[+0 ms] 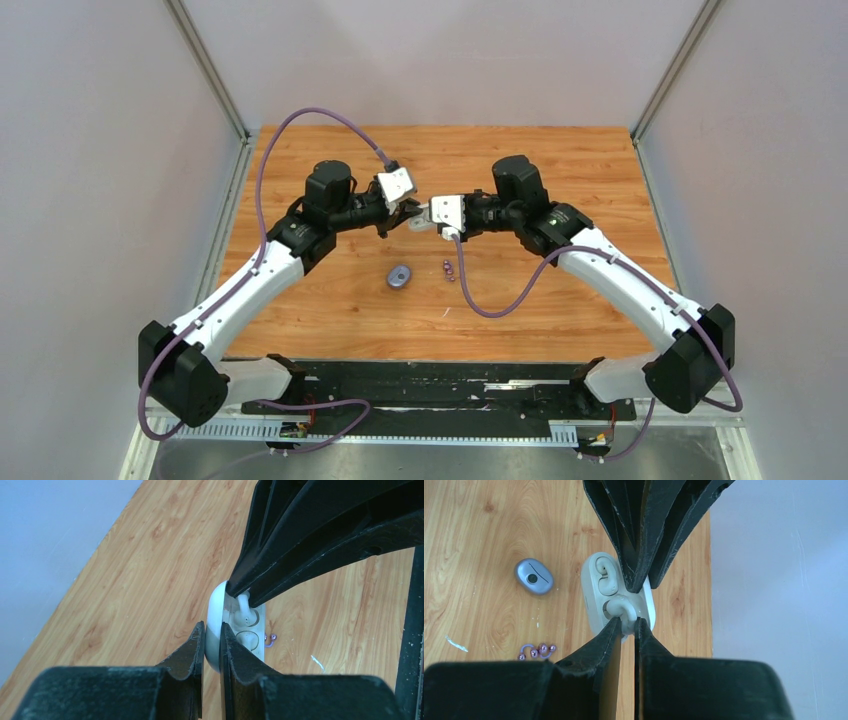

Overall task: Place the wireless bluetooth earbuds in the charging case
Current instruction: Place the earbud in the charging case.

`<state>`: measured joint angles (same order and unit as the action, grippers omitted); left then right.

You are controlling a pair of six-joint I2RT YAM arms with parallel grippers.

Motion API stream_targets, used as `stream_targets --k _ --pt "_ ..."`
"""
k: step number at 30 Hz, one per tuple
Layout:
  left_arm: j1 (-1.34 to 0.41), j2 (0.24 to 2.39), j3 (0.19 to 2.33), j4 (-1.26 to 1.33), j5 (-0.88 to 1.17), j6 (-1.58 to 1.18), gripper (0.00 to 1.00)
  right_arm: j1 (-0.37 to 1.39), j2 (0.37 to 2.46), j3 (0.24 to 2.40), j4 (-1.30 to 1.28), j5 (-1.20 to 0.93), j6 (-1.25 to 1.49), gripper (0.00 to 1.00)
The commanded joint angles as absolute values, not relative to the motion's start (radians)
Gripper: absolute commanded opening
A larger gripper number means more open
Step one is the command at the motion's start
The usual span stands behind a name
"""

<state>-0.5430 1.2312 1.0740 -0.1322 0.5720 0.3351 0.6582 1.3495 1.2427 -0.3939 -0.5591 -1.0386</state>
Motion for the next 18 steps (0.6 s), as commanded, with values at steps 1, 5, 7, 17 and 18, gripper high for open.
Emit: stream_targets --k 1,5,7,17,18 --pt "-0.549 1.216 1.106 -0.055 0.590 0.319 0.00 0.664 1.376 1.280 -0.469 -0.575 -1.057 0.03" --pt "-0.549 1.212 1.102 -0.036 0.528 0.285 0.00 0.664 1.375 1.284 -0.496 -0.555 -1.051 0.01" --pt "-0.549 1.208 1.097 -0.022 0.496 0.279 0.00 0.664 1.373 1.285 -0.510 -0.545 -1.048 0.01" --pt "-0.549 1.195 1.077 0.027 0.467 0.269 0.00 0.664 1.388 1.300 -0.561 -0.543 -1.042 0.03" --pt "-0.548 1.193 1.073 0.028 0.463 0.271 0.00 0.664 1.389 1.303 -0.567 -0.544 -1.040 0.03"
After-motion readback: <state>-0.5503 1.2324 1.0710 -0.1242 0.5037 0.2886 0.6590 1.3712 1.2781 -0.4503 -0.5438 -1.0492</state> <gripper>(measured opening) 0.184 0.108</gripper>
